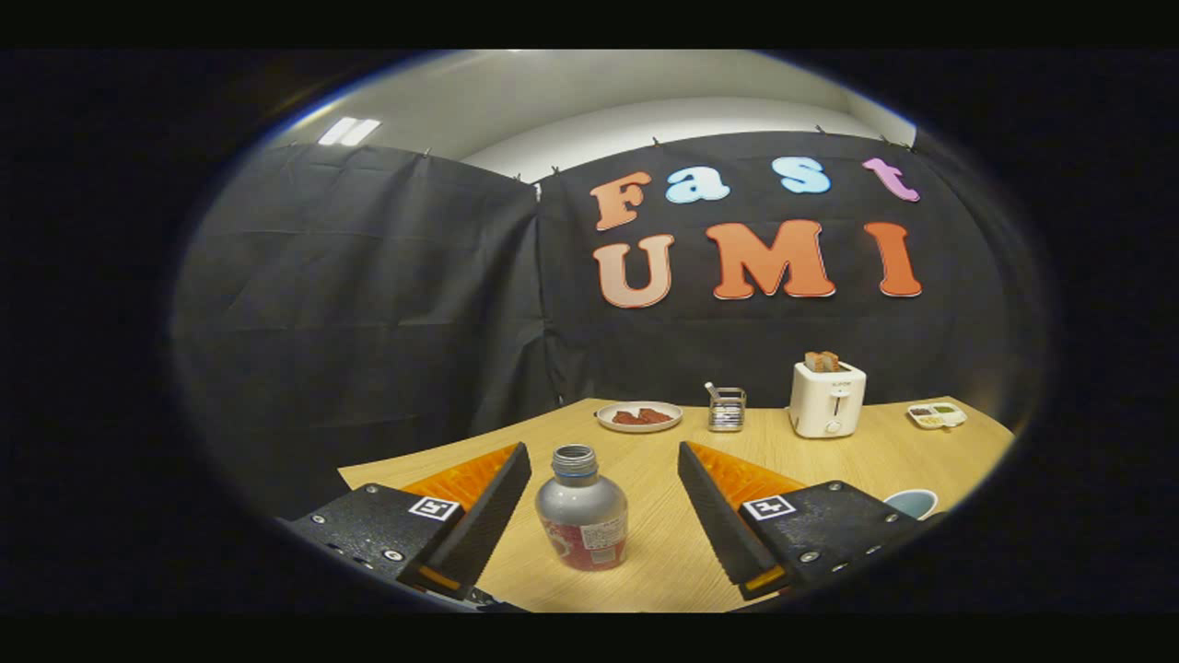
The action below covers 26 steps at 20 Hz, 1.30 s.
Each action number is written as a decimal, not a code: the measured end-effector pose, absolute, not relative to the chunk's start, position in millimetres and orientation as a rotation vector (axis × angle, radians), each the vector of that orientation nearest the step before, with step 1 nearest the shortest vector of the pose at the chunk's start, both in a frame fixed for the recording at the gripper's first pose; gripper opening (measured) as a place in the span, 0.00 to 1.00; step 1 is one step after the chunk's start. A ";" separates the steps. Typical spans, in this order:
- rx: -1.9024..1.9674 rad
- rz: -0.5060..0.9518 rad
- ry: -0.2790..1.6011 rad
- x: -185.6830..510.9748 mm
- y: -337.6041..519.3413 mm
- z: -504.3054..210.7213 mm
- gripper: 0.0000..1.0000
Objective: Take the bottle from table, then pour the juice into the cup, finally place the bottle on the coaster
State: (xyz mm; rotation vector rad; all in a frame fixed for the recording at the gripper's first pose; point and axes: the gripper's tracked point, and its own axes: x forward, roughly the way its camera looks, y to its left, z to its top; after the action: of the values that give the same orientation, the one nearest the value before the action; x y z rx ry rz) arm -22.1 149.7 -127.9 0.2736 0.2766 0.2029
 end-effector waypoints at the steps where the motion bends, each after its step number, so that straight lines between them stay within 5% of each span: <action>1: 0.285 0.207 0.286 -22.2 153.3 -132.7 0.96; 18: 0.313 0.155 0.499 -29.3 187.6 -235.2 0.95; 26: 0.377 0.116 0.559 -32.7 189.6 -248.0 0.82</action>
State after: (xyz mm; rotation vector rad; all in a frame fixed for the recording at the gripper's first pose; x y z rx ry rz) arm -32.7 189.6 -248.0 0.3771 0.5589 0.1162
